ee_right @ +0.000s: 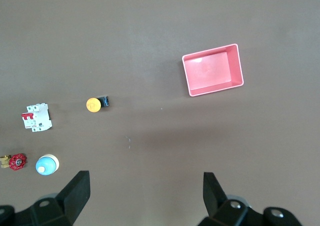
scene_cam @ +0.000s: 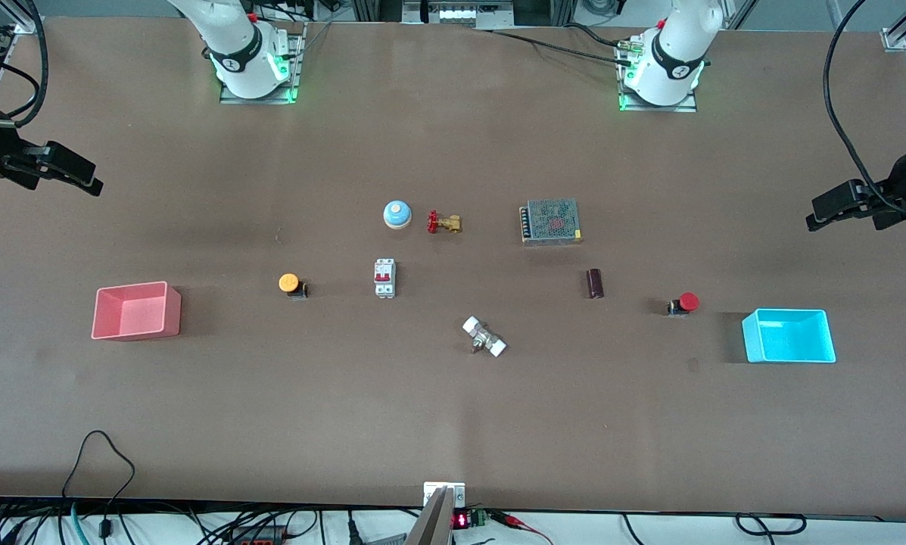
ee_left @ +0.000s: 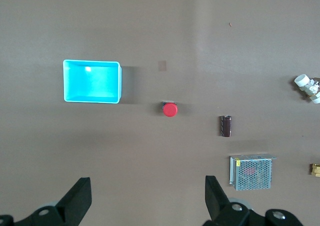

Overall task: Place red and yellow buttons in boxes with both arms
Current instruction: 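Reach the right gripper to the yellow button while the left gripper reaches the red button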

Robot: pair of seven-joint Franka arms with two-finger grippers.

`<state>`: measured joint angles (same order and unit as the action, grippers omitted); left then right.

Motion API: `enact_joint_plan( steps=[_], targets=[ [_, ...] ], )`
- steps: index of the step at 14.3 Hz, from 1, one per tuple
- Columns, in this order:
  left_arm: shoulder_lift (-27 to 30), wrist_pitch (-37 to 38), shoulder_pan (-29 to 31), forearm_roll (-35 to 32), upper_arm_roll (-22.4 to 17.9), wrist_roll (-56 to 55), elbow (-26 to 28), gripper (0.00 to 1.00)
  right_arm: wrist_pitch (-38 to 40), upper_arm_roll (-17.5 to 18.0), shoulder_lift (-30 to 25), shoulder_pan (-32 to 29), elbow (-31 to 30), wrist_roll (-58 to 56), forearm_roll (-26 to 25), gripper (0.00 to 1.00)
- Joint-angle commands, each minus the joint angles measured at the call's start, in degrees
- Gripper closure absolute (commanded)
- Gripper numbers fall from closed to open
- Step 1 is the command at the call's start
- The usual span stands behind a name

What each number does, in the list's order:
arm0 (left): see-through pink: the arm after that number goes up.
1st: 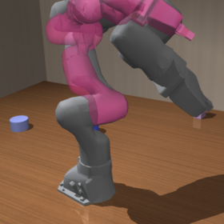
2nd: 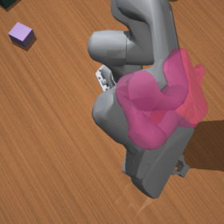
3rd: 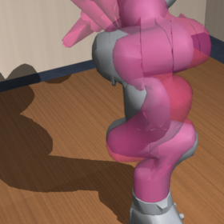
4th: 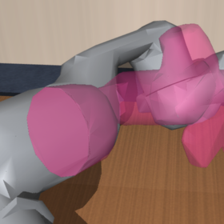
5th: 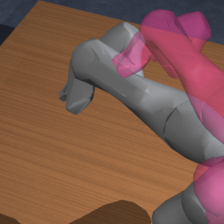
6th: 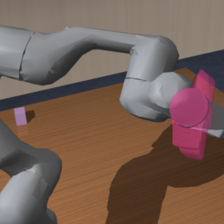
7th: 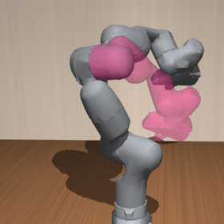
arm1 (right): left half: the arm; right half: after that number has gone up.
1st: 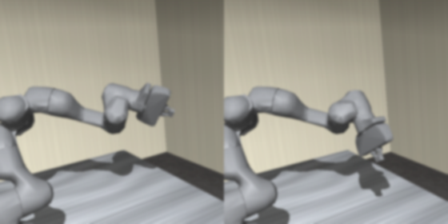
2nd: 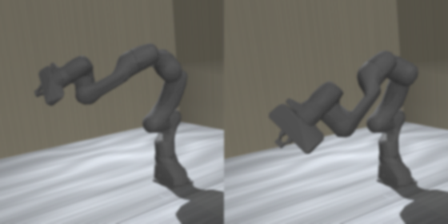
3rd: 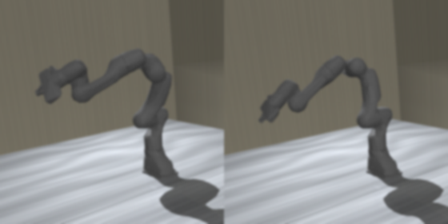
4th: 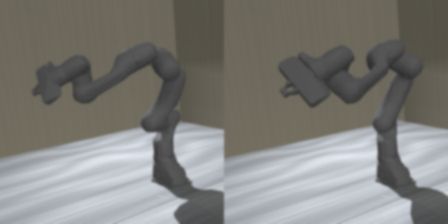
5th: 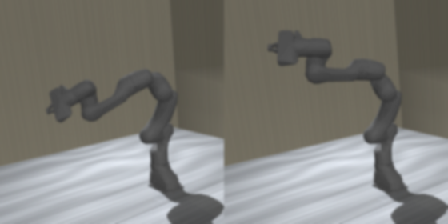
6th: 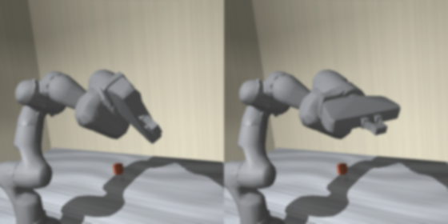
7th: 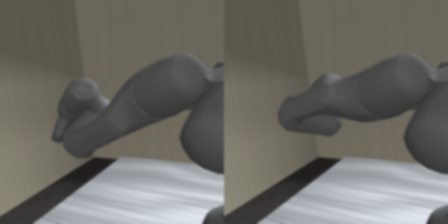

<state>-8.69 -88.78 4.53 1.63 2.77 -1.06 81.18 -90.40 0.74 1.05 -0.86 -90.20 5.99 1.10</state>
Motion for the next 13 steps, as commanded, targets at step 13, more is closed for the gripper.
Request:
enact_joint_plan(
  steps=[13],
  targets=[
    [-14.58, -0.69, -0.49, 0.31, 0.04, -0.09, -0.84, 0.0, 0.58, 0.58, 8.6, 0.77, -0.07, -0.36, 0.83, 0.0]
  ],
)
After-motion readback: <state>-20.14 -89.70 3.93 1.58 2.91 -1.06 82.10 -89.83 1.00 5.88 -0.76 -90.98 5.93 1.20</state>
